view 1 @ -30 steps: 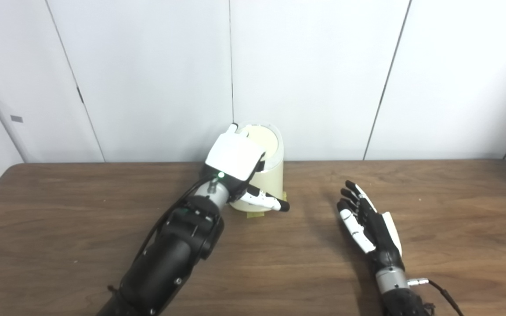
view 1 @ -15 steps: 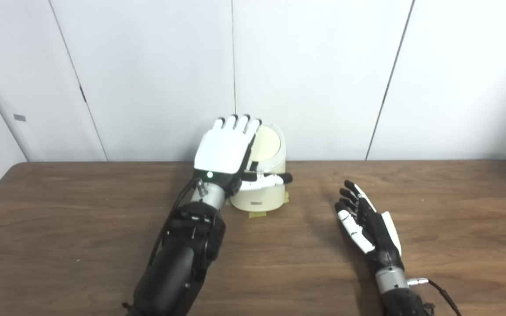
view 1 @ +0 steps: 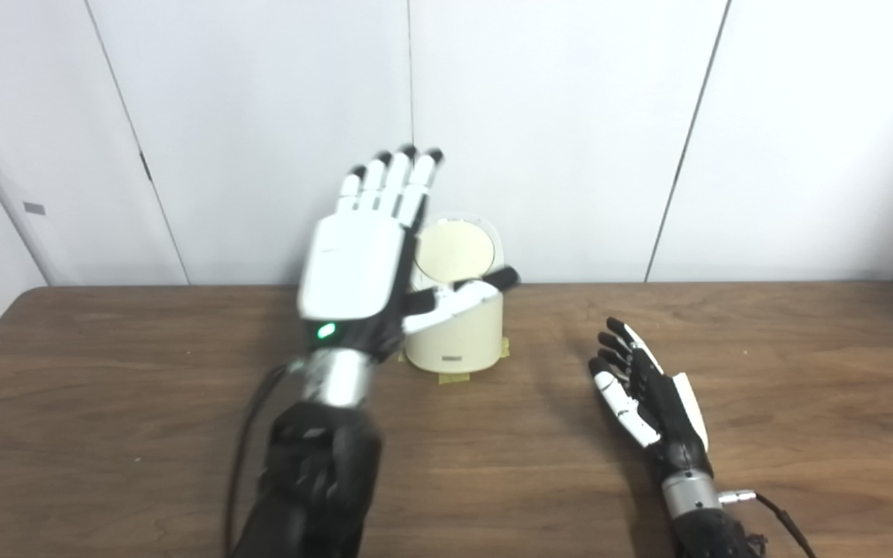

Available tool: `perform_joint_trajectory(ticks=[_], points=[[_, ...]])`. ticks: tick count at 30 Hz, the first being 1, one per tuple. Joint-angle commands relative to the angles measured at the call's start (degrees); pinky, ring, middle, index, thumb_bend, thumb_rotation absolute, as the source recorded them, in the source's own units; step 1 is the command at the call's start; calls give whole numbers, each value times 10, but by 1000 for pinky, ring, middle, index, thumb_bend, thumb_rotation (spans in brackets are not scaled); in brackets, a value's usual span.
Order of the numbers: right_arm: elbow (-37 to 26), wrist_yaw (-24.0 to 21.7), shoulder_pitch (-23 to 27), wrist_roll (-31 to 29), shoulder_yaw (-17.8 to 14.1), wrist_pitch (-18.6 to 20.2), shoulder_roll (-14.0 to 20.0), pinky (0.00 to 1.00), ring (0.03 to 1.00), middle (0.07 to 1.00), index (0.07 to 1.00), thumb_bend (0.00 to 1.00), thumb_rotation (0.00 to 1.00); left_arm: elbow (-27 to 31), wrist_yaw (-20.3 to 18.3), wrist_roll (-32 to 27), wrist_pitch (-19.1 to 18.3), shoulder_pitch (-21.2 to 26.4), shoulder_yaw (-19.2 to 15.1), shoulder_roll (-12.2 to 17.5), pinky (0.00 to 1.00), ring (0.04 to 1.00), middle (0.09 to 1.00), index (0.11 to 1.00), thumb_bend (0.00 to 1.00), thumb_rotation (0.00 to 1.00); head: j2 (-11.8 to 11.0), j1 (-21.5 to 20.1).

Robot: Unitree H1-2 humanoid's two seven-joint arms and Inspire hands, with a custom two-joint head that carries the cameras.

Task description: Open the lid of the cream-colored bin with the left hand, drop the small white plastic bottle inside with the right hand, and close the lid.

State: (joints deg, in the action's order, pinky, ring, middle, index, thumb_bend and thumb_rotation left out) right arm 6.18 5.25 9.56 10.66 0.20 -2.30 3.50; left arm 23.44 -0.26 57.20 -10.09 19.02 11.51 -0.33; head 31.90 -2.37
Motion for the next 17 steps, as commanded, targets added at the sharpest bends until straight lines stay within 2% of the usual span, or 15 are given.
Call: perform_joint_trajectory(ticks=[1,2,4,5,6,7,9,11,13,15,17], points=[[-7,1,4,-4,1,-18,-2,759,855,877,902,198,649,23,44,-180,66,-19,-56,-2,968,967,970,959,562,1000,0,-2],[-7,2,4,-4,1,-21,-2,761,853,877,900,198,672,22,46,-246,90,-37,-77,2,818,860,879,873,458,990,1,-2],[-6,2,4,-5,0,-26,-1,761,850,874,899,197,708,17,45,-328,121,-64,-104,9,729,792,818,820,383,953,2,-1],[-6,2,4,-7,-1,-30,-1,759,845,872,897,205,757,12,43,-361,135,-80,-116,13,707,771,801,805,375,888,2,-1],[-7,1,3,-9,-2,-30,-1,759,841,872,896,227,839,2,41,-394,154,-96,-127,18,695,756,788,798,378,811,2,-1],[-8,1,3,-10,-2,-31,-1,773,844,873,899,249,906,-8,38,-424,169,-110,-136,23,697,757,787,800,382,784,2,-2],[-7,0,3,-15,-4,-39,-1,787,844,874,901,283,981,-32,25,-488,192,-130,-152,27,695,758,791,804,371,763,2,-2],[-6,0,3,-20,-7,-43,-2,792,848,878,904,286,989,-50,9,-551,192,-144,-165,30,714,777,804,807,366,770,2,-2],[-3,2,4,-21,-8,-50,-1,781,848,878,902,267,981,-70,-3,-598,194,-153,-172,34,742,798,818,813,360,819,3,-3],[1,4,5,-22,-9,-66,0,774,844,872,889,248,944,-91,-11,-629,199,-157,-176,35,733,799,823,815,343,867,4,-4],[0,8,4,-21,-10,-73,0,769,837,863,873,223,915,-114,-17,-649,208,-159,-177,36,738,802,825,816,350,862,5,-7]])
